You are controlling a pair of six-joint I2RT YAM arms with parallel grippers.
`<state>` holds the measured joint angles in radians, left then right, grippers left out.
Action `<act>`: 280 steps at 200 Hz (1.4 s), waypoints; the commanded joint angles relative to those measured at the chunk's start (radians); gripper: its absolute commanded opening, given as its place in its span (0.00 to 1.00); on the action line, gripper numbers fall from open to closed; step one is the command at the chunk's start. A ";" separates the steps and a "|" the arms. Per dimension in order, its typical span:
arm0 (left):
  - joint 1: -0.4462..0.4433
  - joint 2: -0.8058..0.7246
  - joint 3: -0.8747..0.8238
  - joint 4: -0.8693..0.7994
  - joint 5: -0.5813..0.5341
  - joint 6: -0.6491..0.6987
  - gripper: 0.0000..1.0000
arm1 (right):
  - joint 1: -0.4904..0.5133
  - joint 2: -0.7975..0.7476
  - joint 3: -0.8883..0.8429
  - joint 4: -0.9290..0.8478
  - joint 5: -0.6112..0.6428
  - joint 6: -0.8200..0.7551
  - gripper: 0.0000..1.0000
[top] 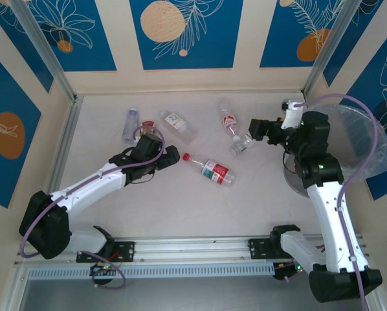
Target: Put the plastic bottles in the bin
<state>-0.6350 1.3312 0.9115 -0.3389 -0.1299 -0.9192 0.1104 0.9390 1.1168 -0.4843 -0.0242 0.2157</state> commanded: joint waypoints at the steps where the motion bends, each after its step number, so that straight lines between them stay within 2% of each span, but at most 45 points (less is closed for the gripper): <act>1: 0.014 0.002 0.017 0.004 0.014 -0.017 0.99 | 0.073 0.049 0.007 -0.016 -0.051 -0.059 1.00; 28: 0.012 -0.012 0.005 0.007 0.005 -0.027 0.99 | 0.186 0.126 0.002 -0.039 0.003 -0.102 0.99; 50: 0.013 -0.020 -0.003 0.002 -0.007 -0.039 0.99 | 0.271 0.165 -0.023 -0.017 0.040 -0.051 0.99; 74: 0.013 -0.028 -0.011 -0.012 -0.029 -0.054 0.99 | 0.303 0.194 -0.085 0.051 0.008 0.061 0.99; 98: 0.013 -0.037 -0.019 -0.017 -0.042 -0.064 0.99 | 0.340 0.254 -0.101 0.045 0.050 0.045 0.99; 149: 0.014 -0.065 -0.038 -0.028 -0.074 -0.083 0.99 | 0.425 0.465 0.011 -0.065 0.142 0.012 1.00; 181: 0.015 -0.084 -0.052 -0.032 -0.076 -0.092 0.99 | 0.446 0.576 0.039 -0.058 0.098 -0.073 0.99; 221: 0.014 -0.115 -0.068 -0.038 -0.090 -0.102 0.99 | 0.465 0.712 0.113 -0.079 0.029 -0.265 0.99; 238: 0.014 -0.131 -0.080 -0.038 -0.099 -0.109 0.99 | 0.480 0.794 0.170 -0.114 0.050 -0.322 0.99; 280: 0.015 -0.185 -0.122 -0.047 -0.146 -0.145 0.99 | 0.490 0.997 0.350 -0.211 0.146 -0.349 1.00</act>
<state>-0.6342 1.1900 0.8196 -0.3599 -0.2230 -1.0168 0.5907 1.8542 1.3811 -0.6048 0.0711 -0.0685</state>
